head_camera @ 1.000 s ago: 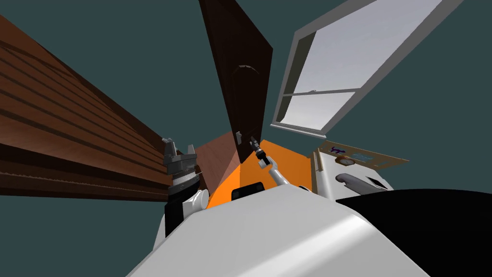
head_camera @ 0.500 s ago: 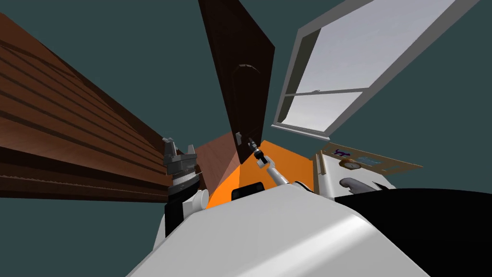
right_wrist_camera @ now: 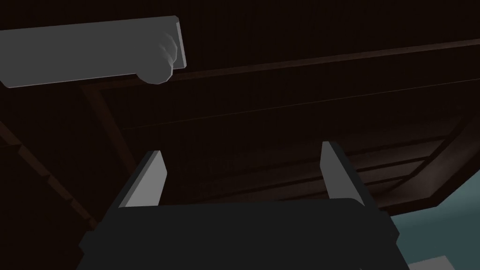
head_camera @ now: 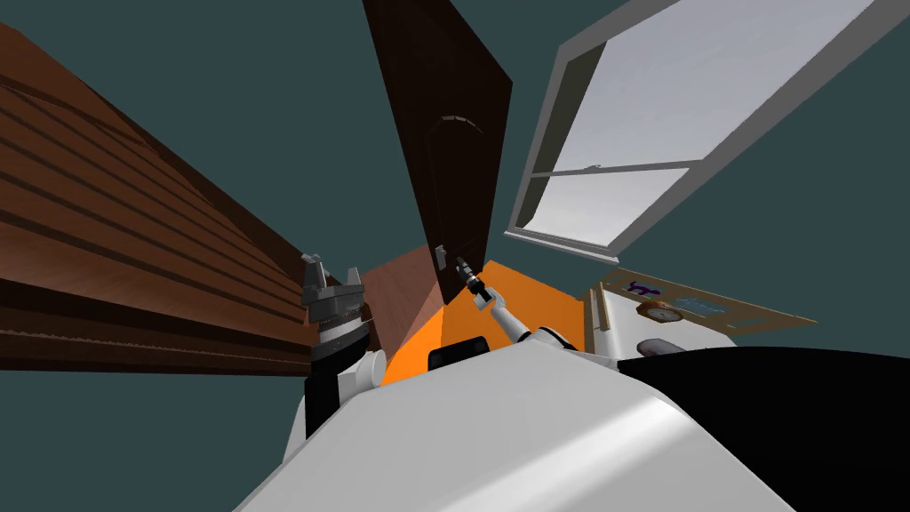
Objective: Push the door open
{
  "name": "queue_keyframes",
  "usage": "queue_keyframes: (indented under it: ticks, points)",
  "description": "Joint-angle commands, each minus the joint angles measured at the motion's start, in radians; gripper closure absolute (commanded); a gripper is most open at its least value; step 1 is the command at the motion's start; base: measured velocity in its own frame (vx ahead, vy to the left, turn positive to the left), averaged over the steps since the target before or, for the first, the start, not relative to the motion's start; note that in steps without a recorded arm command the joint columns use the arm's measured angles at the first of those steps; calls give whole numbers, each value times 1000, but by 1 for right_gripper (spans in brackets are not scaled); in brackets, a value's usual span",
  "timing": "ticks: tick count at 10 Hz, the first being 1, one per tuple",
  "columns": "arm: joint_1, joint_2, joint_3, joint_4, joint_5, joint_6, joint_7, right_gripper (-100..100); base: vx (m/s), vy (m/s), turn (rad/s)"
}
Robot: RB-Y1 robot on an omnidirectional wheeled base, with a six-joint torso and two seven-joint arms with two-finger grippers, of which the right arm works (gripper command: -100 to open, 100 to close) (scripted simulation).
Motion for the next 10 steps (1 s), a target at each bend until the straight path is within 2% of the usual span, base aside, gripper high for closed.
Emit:
queue_keyframes:
  ticks: [1, 4, 5, 6, 10]
  points:
    - [-33, -1, 11, 50, 8, 3, -21, -100, 50, -74, 83]
    - [-99, 1, 28, 161, 23, -4, -54, -100, 63, -102, 78]
    - [-118, 3, 33, 186, 27, -6, -64, -100, 82, -105, 79]
    - [-118, 3, 33, 195, 27, -6, -64, -100, 55, -60, 20]
    - [-187, 8, 52, 314, 43, -12, -100, -100, 43, -66, 56]
